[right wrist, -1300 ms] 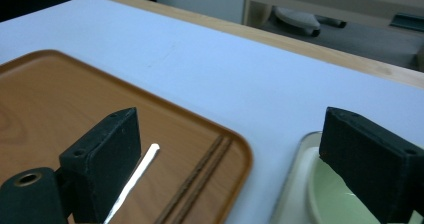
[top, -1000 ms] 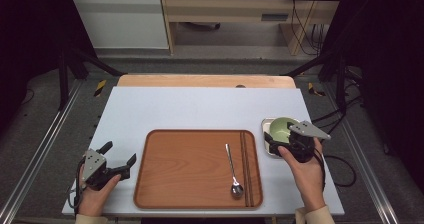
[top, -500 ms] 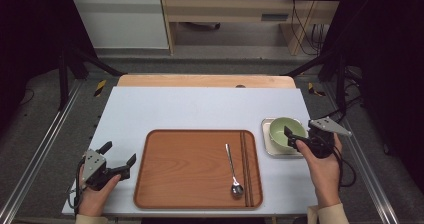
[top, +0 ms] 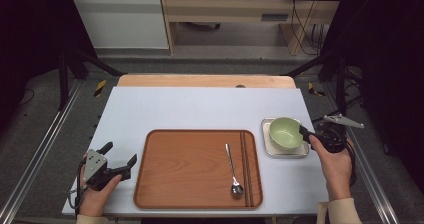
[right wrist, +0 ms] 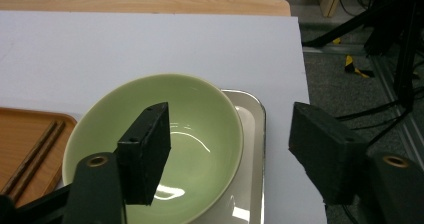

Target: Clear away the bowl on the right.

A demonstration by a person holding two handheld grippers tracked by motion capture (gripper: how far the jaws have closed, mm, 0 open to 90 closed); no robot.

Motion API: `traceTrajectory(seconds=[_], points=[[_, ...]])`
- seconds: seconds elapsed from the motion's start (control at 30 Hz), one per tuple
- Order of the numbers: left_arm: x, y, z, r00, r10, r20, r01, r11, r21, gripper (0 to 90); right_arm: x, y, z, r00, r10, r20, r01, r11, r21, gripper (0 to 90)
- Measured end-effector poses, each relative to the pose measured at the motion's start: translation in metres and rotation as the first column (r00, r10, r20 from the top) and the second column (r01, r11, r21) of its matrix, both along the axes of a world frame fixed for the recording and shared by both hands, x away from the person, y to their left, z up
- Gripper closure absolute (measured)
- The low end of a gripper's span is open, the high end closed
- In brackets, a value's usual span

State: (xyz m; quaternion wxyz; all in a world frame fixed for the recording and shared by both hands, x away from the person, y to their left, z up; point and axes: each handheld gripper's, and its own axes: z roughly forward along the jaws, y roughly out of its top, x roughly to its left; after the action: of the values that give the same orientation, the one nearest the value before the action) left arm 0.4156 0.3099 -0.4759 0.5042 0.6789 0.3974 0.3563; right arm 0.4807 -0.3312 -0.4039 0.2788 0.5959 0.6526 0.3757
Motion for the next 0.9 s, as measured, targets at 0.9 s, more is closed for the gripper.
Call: traceTrajectory(seconds=[0.9], points=[[0.001, -0.002, -0.001, 1.0000, 0.000, -0.007, 0.000, 1.0000, 0.009, 5.0, 0.044, -0.003, -0.035, 0.9555, 0.021, -0.294, 0.001, 0.9974, 0.073, 67.1]])
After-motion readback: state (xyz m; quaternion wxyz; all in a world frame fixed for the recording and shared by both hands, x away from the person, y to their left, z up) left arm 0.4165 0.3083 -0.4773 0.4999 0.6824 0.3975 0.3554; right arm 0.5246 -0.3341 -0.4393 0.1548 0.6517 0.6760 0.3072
